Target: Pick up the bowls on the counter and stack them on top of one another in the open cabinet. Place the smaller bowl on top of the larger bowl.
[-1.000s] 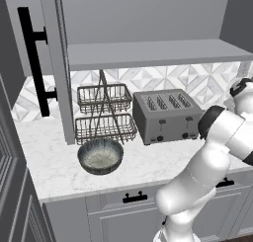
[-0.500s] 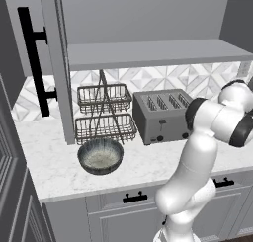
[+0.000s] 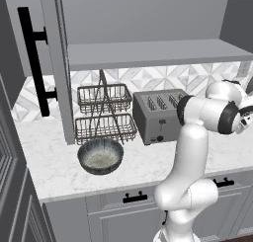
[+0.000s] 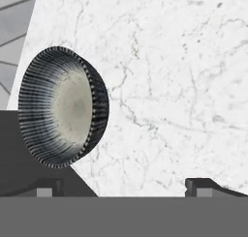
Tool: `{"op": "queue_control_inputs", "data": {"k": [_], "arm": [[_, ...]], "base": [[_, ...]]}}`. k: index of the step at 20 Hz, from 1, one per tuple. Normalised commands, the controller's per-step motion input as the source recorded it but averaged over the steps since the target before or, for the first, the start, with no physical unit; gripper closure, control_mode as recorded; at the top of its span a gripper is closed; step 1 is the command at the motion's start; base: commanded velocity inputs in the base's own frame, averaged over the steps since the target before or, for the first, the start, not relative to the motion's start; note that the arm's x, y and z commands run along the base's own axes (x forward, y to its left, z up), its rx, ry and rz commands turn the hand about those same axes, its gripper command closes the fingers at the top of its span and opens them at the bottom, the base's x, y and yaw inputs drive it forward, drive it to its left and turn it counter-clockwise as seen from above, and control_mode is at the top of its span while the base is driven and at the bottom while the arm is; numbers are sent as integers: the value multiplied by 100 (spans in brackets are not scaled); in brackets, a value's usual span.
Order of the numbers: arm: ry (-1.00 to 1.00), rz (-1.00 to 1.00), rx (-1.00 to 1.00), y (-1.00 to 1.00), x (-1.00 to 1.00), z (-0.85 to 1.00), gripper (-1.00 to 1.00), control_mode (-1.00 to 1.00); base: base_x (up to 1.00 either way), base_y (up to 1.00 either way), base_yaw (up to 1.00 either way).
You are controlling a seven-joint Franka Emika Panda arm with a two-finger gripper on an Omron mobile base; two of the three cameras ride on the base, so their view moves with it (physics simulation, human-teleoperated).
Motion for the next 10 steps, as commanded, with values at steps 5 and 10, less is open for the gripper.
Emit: {"op": "queue_control_inputs", "data": {"k": [5,10], "arm": [[0,0,0,-3,22,-23,-100,-100],[0,0,0,0,29,-21,-100,-100]], "base": [[0,0,0],[0,0,0]]}}
